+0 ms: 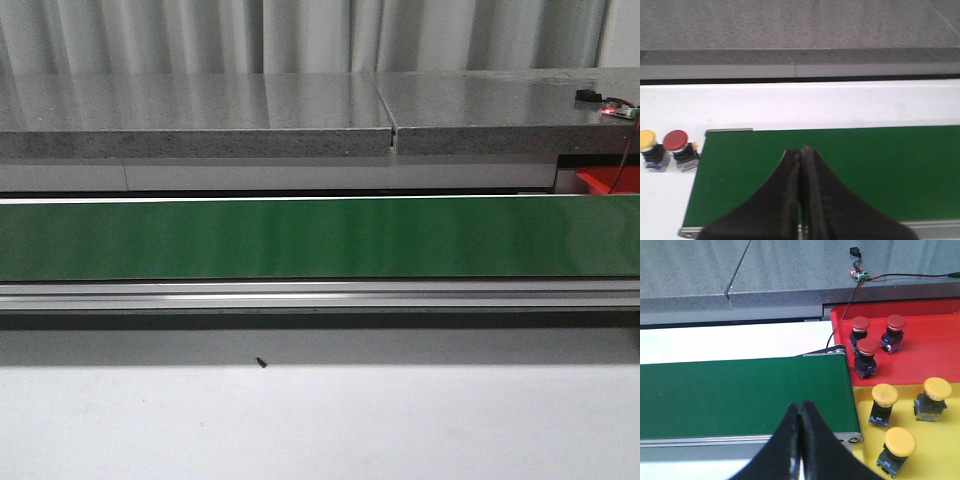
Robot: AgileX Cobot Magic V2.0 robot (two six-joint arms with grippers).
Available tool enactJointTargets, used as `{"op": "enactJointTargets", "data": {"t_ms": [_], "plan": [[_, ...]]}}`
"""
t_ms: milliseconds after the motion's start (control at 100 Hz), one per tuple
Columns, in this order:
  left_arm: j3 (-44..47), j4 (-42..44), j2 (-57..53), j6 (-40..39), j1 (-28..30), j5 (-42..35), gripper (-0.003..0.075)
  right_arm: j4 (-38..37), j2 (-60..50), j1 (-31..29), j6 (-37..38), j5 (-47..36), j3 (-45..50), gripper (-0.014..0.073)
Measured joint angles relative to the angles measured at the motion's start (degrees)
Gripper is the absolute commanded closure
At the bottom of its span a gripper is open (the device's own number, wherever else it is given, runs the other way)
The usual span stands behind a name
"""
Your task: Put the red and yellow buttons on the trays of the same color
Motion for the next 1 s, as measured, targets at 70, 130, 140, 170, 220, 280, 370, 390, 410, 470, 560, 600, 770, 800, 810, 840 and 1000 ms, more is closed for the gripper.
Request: {"op": "enactJointTargets", "data": {"t_ms": [70, 130, 140, 170, 220, 280, 370, 390, 410, 470, 560, 600, 770, 800, 810, 840, 1000], "plan": [[-2.36, 0.0, 2.53, 0.0, 3.17, 0.0, 0.0721, 0.0, 0.0, 0.0, 0.0, 0.0, 0.0, 0.0662], [-4.29, 0.12, 4.52, 0.0, 5.31, 0.14, 0.0671, 0.0, 0.0, 0.0, 0.0, 0.0, 0.0, 0.0662], [-4.76, 0.12, 5.02, 0.0, 5.49, 0.14, 0.0653, 0.0, 0.0, 0.0, 0.0, 0.0, 0.0, 0.0662], [-5.67, 0.12, 6.09, 0.0, 6.22, 0.14, 0.0612, 0.0, 0.0, 0.0, 0.0, 0.0, 0.0, 0.0662], [-7.18, 0.12, 7.97, 0.0, 7.04, 0.4, 0.0526, 0.0, 0.0, 0.0, 0.0, 0.0, 0.0, 0.0662], [-9.0, -0.71, 10.3, 0.0, 8.03, 0.4, 0.04, 0.09, 0.0, 0.0, 0.0, 0.0, 0.0, 0.0662], [-10.98, -2.24, 13.43, 0.0, 9.68, 0.4, 0.0242, 0.09, 0.0, 0.0, 0.0, 0.0, 0.0, 0.0662], [-11.23, -2.49, 14.11, -0.03, 10.11, 0.5, 0.0217, 0.09, 0.0, 0.0, 0.0, 0.0, 0.0, 0.0662], [-11.58, -2.7, 14.78, -0.03, 10.55, 0.6, 0.0204, 0.09, 0.0, 0.0, 0.0, 0.0, 0.0, 0.0662], [-12.6, -3.6, 16.75, -0.03, 11.9, 1.18, 0.018, 0.09, 0.0, 0.0, 0.0, 0.0, 0.0, 0.0662], [-14.26, -5.0, 19.41, -0.13, 14.5, 2.99, 0.0186, 0.09, 0.0, 0.0, 0.0, 0.0, 0.0, 0.0662], [-15.0, -5.37, 20.82, -0.54, 15.83, 4.03, 0.0186, 0.09, 0.0, 0.0, 0.0, 0.0, 0.0, 0.0662], [-20.06, -5.65, 27.2, -4.11, 21.12, 9.59, 0.0186, 0.09, 0.0, 0.0, 0.0, 0.0, 0.0, 0.0662], [-21.02, -5.65, 28.66, -4.53, 21.89, 10.63, 0.0186, 0.09, 0.0, 0.0, 0.0, 0.0, 0.0, 0.0662], [-21.51, -5.75, 28.97, -4.7, 22.26, 11.14, 0.0186, 0.09, 0.0, 0.0, 0.0, 0.0, 0.0, 0.0662], [-22.51, -5.88, 30.17, -4.96, 22.95, 12.13, 0.0186, 0.09, 0.0, 0.0, 0.0, 0.0, 0.0, 0.0662], [-28.42, -6.9, 37.55, -6.42, 25.8, 17.46, 0.0186, 0.09, 0.0, 0.0, 0.0, 0.0, 0.09, 0.0662]]}}
